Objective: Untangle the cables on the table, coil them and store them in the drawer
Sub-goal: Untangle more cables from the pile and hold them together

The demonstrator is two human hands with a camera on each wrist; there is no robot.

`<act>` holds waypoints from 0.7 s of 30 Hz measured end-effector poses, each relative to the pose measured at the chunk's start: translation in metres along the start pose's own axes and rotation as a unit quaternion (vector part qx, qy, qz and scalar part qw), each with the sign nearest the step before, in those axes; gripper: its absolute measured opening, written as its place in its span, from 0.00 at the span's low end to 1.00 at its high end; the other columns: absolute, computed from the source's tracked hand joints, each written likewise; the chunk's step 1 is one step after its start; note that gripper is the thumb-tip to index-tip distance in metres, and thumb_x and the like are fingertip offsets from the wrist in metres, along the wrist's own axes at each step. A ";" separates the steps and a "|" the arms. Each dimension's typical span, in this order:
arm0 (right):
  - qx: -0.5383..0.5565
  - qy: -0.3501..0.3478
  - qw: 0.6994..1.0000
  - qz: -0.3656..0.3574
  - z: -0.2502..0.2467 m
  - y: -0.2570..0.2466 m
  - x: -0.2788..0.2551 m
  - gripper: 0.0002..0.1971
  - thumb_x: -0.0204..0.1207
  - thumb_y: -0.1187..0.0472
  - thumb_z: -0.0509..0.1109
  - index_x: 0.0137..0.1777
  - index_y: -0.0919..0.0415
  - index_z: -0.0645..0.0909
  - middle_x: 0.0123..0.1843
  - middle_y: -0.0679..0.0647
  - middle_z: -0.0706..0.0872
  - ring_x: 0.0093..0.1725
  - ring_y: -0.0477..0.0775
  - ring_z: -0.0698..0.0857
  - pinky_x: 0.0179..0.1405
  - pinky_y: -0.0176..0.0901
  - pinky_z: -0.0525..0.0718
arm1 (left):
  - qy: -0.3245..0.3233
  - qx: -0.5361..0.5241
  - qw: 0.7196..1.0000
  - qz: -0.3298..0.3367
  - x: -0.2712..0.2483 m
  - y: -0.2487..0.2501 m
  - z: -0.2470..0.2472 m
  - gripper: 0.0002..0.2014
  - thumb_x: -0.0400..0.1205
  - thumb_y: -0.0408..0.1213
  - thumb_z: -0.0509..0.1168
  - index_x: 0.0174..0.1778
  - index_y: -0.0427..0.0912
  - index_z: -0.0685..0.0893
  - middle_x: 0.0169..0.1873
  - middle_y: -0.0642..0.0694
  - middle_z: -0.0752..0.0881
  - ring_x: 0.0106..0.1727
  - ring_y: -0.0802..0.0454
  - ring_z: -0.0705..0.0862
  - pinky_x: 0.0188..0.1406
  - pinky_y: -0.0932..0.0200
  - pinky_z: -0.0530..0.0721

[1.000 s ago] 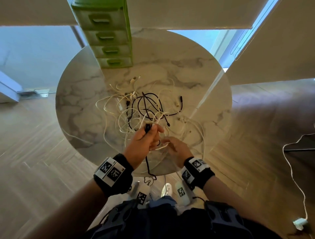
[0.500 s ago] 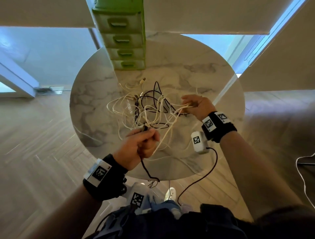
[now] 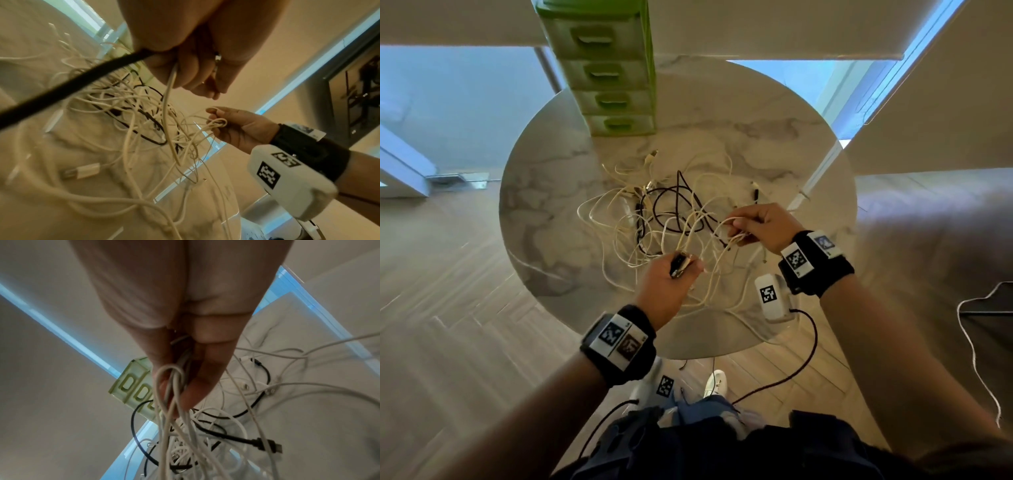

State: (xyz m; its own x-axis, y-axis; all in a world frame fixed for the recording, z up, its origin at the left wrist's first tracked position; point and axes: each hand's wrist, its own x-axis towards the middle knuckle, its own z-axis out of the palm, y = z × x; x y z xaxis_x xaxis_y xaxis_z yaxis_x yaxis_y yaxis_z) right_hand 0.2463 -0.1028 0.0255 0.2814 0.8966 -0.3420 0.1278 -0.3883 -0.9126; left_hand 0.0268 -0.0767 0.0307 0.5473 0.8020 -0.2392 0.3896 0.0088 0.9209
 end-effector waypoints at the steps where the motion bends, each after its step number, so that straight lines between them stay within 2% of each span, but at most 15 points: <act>1: 0.017 0.003 1.000 0.002 0.002 0.002 -0.004 0.12 0.80 0.74 0.59 0.59 0.71 0.80 0.27 0.45 0.88 0.29 0.41 0.86 0.32 0.30 0.85 | 0.002 0.013 1.000 0.009 0.004 0.000 0.006 0.06 0.80 0.42 0.68 0.45 0.44 0.86 0.34 0.50 0.87 0.36 0.60 0.84 0.40 0.63 0.80; 3: 0.044 0.007 0.999 0.002 0.003 0.004 -0.011 0.12 0.80 0.73 0.59 0.60 0.70 0.80 0.27 0.46 0.88 0.29 0.43 0.87 0.34 0.32 0.87 | -0.006 0.026 1.000 0.013 0.011 0.001 0.018 0.06 0.78 0.44 0.70 0.45 0.46 0.86 0.39 0.51 0.88 0.42 0.56 0.86 0.45 0.60 0.81; 7: 0.104 -0.008 0.994 0.001 0.005 0.004 -0.020 0.13 0.79 0.75 0.61 0.60 0.68 0.80 0.31 0.49 0.89 0.34 0.45 0.88 0.37 0.35 0.88 | -0.045 0.085 0.995 -0.012 0.023 0.004 0.035 0.10 0.73 0.47 0.74 0.38 0.45 0.83 0.33 0.50 0.85 0.36 0.52 0.83 0.37 0.57 0.79; 10: 0.133 -0.034 0.991 0.006 0.002 0.002 -0.020 0.13 0.77 0.77 0.62 0.59 0.69 0.80 0.34 0.50 0.90 0.38 0.47 0.89 0.41 0.37 0.88 | -0.066 0.108 0.992 -0.022 0.027 0.001 0.040 0.09 0.75 0.43 0.73 0.37 0.42 0.84 0.32 0.45 0.84 0.36 0.47 0.82 0.39 0.53 0.79; 12: 0.123 -0.031 0.992 0.012 0.000 0.004 -0.018 0.13 0.77 0.77 0.62 0.60 0.72 0.80 0.34 0.49 0.90 0.37 0.45 0.89 0.42 0.36 0.88 | -0.076 0.086 0.993 -0.002 0.025 0.001 0.038 0.07 0.76 0.42 0.72 0.38 0.43 0.85 0.32 0.47 0.85 0.36 0.50 0.82 0.39 0.54 0.78; 14: 0.115 -0.007 0.993 0.014 -0.002 0.006 -0.013 0.13 0.77 0.77 0.63 0.60 0.72 0.80 0.32 0.48 0.90 0.36 0.43 0.89 0.40 0.34 0.88 | -0.097 0.035 0.994 0.023 0.020 0.003 0.032 0.07 0.78 0.39 0.71 0.34 0.49 0.83 0.25 0.57 0.82 0.28 0.63 0.78 0.33 0.65 0.75; 16: 0.115 0.043 0.992 0.007 -0.005 0.009 -0.004 0.12 0.77 0.76 0.64 0.59 0.73 0.81 0.30 0.47 0.90 0.33 0.42 0.89 0.37 0.33 0.87 | -0.131 0.009 0.991 0.036 0.012 0.005 0.025 0.09 0.78 0.35 0.70 0.34 0.51 0.82 0.22 0.62 0.80 0.27 0.68 0.76 0.33 0.75 0.72; 18: 0.123 0.106 0.987 0.009 -0.012 0.012 0.010 0.12 0.77 0.75 0.63 0.59 0.73 0.81 0.29 0.47 0.90 0.31 0.44 0.89 0.38 0.36 0.88 | -0.171 0.000 0.984 0.043 0.000 0.002 0.017 0.05 0.77 0.34 0.72 0.37 0.45 0.85 0.29 0.59 0.83 0.34 0.68 0.80 0.40 0.75 0.75; 19: 0.119 0.131 0.984 0.013 -0.017 0.013 0.018 0.12 0.77 0.75 0.63 0.59 0.74 0.81 0.28 0.47 0.90 0.30 0.45 0.89 0.39 0.38 0.88 | -0.188 -0.009 0.981 0.043 -0.008 0.000 0.014 0.02 0.76 0.32 0.72 0.39 0.40 0.86 0.33 0.55 0.85 0.37 0.64 0.82 0.45 0.72 0.78; 21: 0.090 0.158 0.983 0.019 -0.025 0.015 0.032 0.11 0.78 0.74 0.63 0.58 0.75 0.81 0.29 0.49 0.90 0.29 0.46 0.88 0.37 0.39 0.89 | -0.200 -0.047 0.978 0.037 -0.022 -0.004 0.005 0.03 0.73 0.27 0.74 0.39 0.37 0.87 0.35 0.53 0.87 0.41 0.61 0.84 0.50 0.69 0.79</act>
State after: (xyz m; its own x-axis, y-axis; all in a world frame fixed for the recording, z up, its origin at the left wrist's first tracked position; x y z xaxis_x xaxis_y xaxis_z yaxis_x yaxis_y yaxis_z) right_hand 0.2807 -0.0854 0.0067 0.5683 0.7598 -0.3159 -0.0510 -0.3506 -0.9351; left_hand 0.0172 -0.0973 0.0310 0.8245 0.5053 -0.2548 0.2788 0.0291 0.9599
